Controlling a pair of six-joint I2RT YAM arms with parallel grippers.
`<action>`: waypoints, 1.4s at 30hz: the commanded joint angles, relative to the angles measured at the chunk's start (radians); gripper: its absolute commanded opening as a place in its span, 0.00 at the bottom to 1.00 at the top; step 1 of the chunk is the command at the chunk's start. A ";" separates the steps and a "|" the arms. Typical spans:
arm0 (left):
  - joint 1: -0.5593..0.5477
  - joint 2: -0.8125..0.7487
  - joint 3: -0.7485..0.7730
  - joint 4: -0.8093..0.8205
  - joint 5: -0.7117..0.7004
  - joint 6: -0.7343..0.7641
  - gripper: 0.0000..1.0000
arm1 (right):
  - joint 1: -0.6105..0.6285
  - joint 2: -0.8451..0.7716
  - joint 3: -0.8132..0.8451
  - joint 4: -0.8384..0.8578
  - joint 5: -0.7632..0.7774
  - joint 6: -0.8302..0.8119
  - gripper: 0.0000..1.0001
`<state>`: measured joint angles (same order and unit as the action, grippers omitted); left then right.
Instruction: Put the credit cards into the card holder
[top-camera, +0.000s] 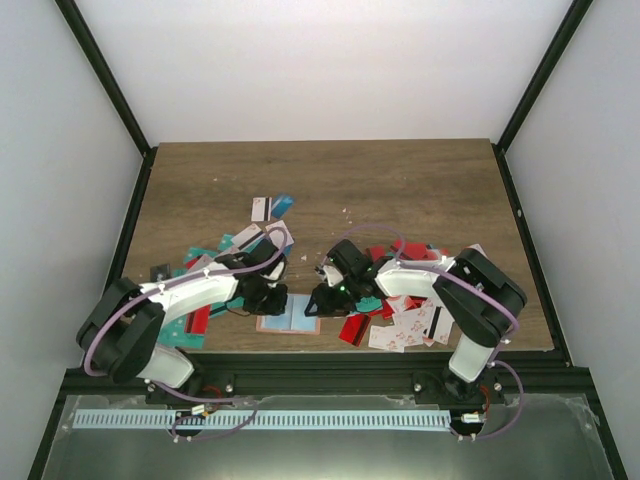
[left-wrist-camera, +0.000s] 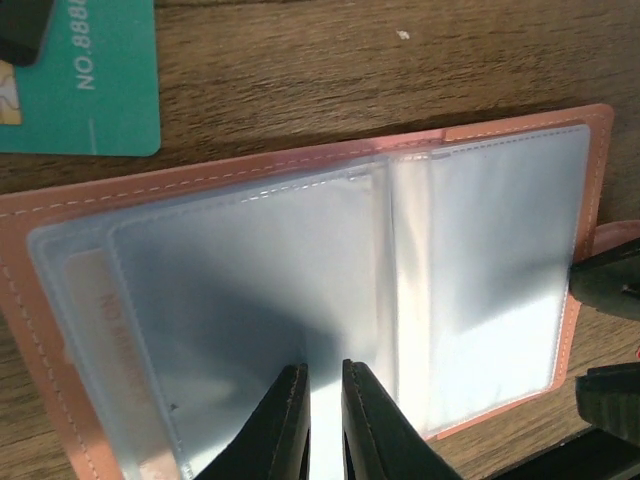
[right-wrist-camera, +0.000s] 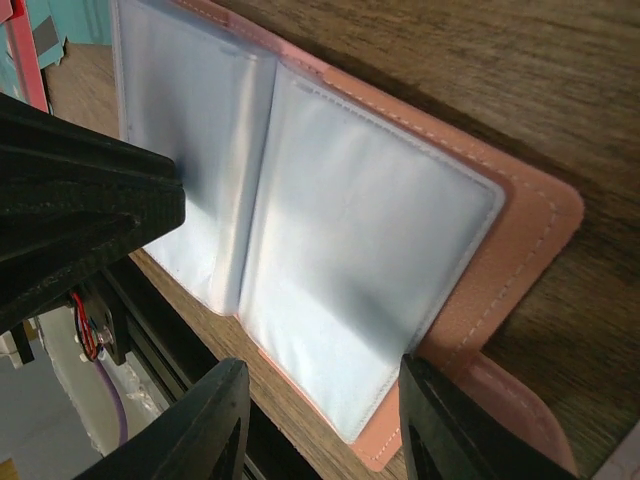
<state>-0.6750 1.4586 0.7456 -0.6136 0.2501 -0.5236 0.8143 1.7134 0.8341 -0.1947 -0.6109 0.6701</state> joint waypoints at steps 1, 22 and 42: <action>0.000 -0.022 -0.020 -0.013 -0.033 -0.029 0.13 | -0.017 -0.008 -0.013 -0.046 0.044 -0.017 0.44; -0.071 0.025 0.227 0.047 0.141 0.037 0.26 | -0.128 -0.481 -0.093 -0.317 0.251 0.067 0.54; -0.229 0.458 0.651 0.033 0.142 0.029 0.38 | -0.363 -0.713 -0.216 -0.605 0.548 0.270 0.79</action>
<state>-0.9047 1.8687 1.3396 -0.5846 0.4294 -0.4503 0.4931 1.0206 0.6262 -0.8051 -0.1345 0.9382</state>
